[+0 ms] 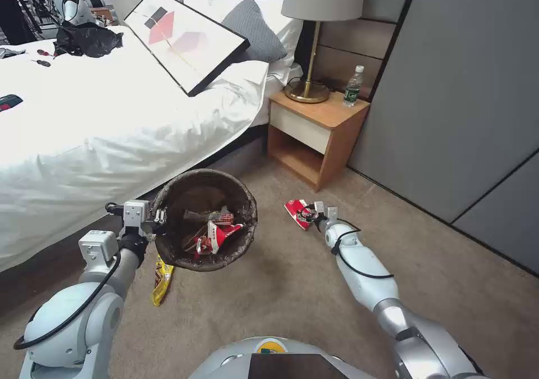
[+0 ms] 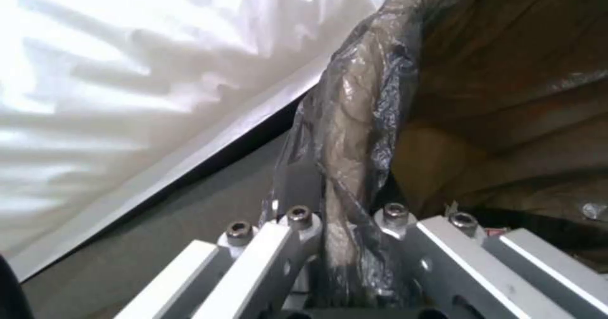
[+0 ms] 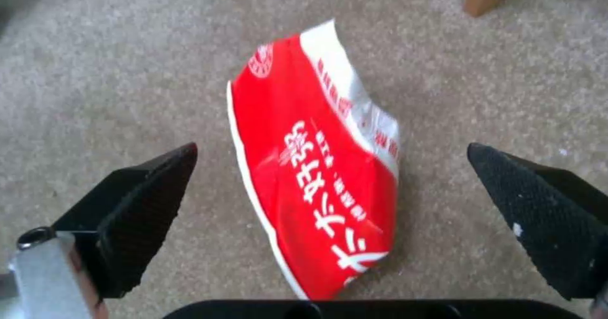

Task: Pick up the trash bin, then pick up the garbage from the floor and place it into the trash bin.

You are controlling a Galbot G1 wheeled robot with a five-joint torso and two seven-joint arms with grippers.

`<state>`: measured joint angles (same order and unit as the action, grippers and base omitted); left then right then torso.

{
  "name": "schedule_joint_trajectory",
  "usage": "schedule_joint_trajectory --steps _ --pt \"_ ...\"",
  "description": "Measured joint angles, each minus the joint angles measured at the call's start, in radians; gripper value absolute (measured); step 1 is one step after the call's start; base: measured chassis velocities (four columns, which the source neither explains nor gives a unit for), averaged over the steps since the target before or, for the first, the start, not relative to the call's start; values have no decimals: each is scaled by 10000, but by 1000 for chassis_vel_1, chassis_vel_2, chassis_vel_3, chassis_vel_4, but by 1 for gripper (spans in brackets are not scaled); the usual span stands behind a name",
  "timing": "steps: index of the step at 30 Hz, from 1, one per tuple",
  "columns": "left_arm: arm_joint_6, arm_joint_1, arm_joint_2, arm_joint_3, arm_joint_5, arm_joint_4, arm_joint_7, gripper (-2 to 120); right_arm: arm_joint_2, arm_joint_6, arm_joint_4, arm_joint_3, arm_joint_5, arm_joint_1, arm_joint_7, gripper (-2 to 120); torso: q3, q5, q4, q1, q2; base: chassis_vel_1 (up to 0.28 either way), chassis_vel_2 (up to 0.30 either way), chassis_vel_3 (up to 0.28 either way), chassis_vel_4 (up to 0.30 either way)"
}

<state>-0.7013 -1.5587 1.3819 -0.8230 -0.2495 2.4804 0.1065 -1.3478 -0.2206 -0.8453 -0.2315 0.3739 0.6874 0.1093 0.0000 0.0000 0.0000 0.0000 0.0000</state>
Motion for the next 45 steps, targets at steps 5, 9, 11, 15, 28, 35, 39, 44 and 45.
schedule_joint_trajectory --steps 5,9,11,15,28,35,39,44,45 --pt "5 18 -5 -1 6 -41 1 3 -43 111 393 130 0 -152 -4 100 0 0 0 0 0 0 0 0 0" --pt "12 14 8 18 36 -55 6 3 -88 224 907 252 4 -342 -11 100 0 0 0 0 0 0 0 0 0" --pt "15 12 8 18 40 -56 9 3 -99 250 1009 268 9 -374 -11 100 0 1 -1 0 0 0 0 0 0" --pt "21 1 14 21 57 -61 12 3 -120 367 1408 328 68 -501 -7 100 0 0 0 0 0 0 0 0 0" --pt "33 52 -15 40 79 -158 23 3 -221 529 2225 482 327 -888 127 100 0 0 0 0 0 0 0 0 0" --pt "40 74 -23 52 88 -222 32 3 -309 578 2394 502 321 -997 237 93 0 0 0 0 0 0 0 0 0" --pt "45 72 -32 56 94 -236 37 3 -390 628 2540 503 315 -1062 319 76 0 0 0 -1 0 0 0 0 0" --pt "46 69 -49 56 94 -236 41 3 -400 633 2562 502 314 -1064 391 57 0 0 -1 0 0 0 0 0 0" --pt "46 69 -49 56 94 -236 41 3 -400 633 2562 502 314 -1064 391 57 0 0 -1 0 0 0 0 0 0"
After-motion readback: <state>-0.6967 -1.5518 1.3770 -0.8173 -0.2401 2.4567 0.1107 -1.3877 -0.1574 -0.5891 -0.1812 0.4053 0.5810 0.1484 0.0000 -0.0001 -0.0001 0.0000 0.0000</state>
